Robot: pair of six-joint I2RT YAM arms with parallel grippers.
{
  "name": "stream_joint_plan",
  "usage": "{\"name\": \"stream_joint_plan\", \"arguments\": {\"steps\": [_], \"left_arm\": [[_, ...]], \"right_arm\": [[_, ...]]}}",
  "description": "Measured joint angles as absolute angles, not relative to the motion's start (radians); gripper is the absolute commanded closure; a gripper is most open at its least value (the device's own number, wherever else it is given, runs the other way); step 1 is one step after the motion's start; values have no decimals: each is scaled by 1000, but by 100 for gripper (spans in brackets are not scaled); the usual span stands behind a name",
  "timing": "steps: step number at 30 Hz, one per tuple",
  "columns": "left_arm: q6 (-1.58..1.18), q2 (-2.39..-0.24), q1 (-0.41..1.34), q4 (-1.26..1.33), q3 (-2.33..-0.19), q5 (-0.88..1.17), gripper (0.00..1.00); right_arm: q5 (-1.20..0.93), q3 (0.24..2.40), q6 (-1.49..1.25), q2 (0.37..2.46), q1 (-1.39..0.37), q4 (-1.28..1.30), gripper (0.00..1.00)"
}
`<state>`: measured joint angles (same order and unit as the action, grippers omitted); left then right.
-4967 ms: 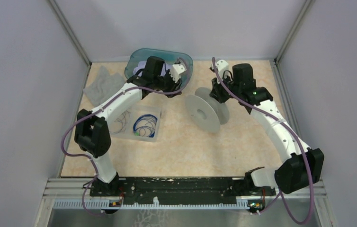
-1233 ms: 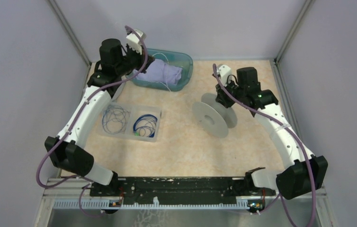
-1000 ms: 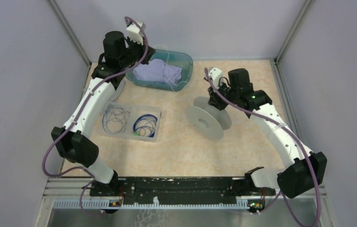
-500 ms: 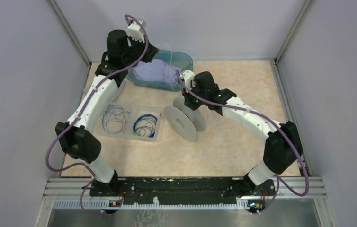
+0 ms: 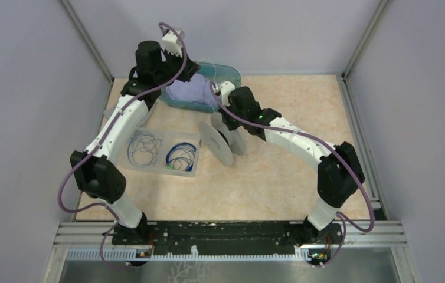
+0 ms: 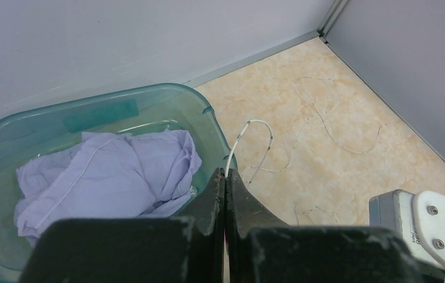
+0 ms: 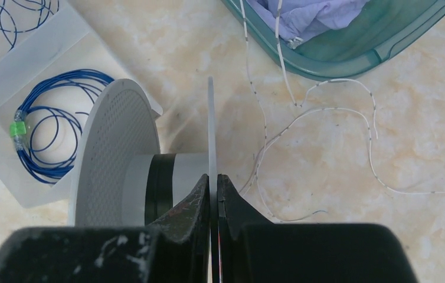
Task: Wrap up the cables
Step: Wrap the cable around the cable reel.
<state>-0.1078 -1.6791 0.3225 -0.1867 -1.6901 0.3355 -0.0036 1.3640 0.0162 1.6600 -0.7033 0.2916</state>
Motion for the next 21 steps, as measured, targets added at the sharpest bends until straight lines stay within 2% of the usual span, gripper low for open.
{"name": "stream_joint_plan", "arguments": {"steps": [6,10,21], "left_arm": [[-100,-1678,323,-180,-1681,353,100],[-97,-1675,323,-178,-1679,372,100],[-97,-1671,323,-173,-1679,423,100]], "right_arm": [[-15,1399,7,1661,-705,299,64],[-31,1437,7,1661,-705,307,61],[-58,1476,49,1658,-695,364,43]]}}
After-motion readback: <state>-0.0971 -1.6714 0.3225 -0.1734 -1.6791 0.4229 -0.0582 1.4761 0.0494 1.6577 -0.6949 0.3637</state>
